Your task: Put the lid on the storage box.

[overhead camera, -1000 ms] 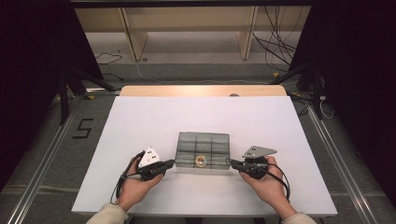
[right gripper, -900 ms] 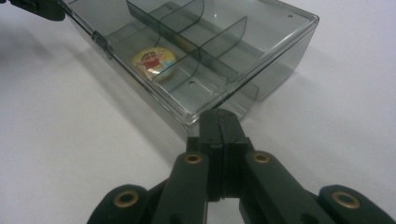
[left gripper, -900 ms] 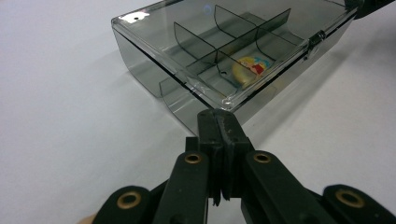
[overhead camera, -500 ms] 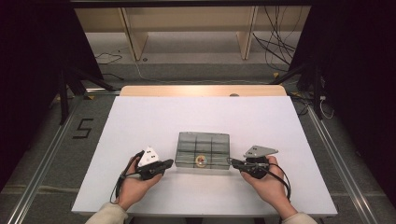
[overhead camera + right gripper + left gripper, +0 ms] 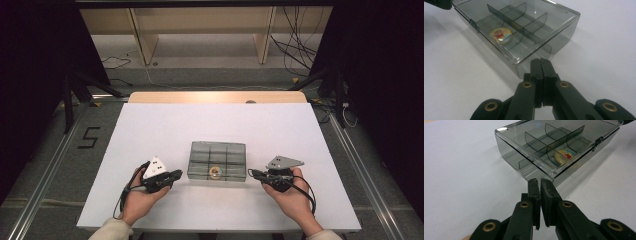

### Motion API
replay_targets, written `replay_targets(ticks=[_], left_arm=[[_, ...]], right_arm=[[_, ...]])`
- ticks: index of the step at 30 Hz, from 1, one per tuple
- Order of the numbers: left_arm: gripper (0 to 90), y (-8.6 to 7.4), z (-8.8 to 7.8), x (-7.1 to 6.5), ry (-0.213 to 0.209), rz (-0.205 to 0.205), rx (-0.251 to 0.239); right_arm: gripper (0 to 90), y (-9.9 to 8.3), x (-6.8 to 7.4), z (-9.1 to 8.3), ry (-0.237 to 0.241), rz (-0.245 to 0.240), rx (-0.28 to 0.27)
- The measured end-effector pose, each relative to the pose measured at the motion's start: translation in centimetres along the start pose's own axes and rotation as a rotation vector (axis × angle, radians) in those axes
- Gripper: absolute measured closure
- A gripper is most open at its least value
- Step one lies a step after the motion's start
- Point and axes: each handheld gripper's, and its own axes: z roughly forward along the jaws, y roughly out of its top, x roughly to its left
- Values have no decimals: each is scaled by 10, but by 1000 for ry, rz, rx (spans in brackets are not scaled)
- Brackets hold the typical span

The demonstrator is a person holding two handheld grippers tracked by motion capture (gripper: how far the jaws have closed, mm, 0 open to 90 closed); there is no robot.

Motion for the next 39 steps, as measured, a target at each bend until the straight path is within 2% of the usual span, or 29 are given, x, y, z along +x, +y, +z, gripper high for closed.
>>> replay_targets(ticks=[14,20,25,31,39], left_arm=[[734,-6,-10,7,21,-18,3],[657,-8,-15,10,45,-27,3],[573,-9,-18,11,58,-35,-4],[449,-13,-19,12,63,-40,22],[363,-16,-23,16,67,-67,19]], right_arm=[[835,-6,-4,-7,-23,-8,4],[725,-11,-8,-10,-42,-20,9],[609,-15,-11,-12,-33,-7,-2],[519,-18,-11,-15,-41,-20,-6],[426,-23,-13,-19,-48,-25,-6]])
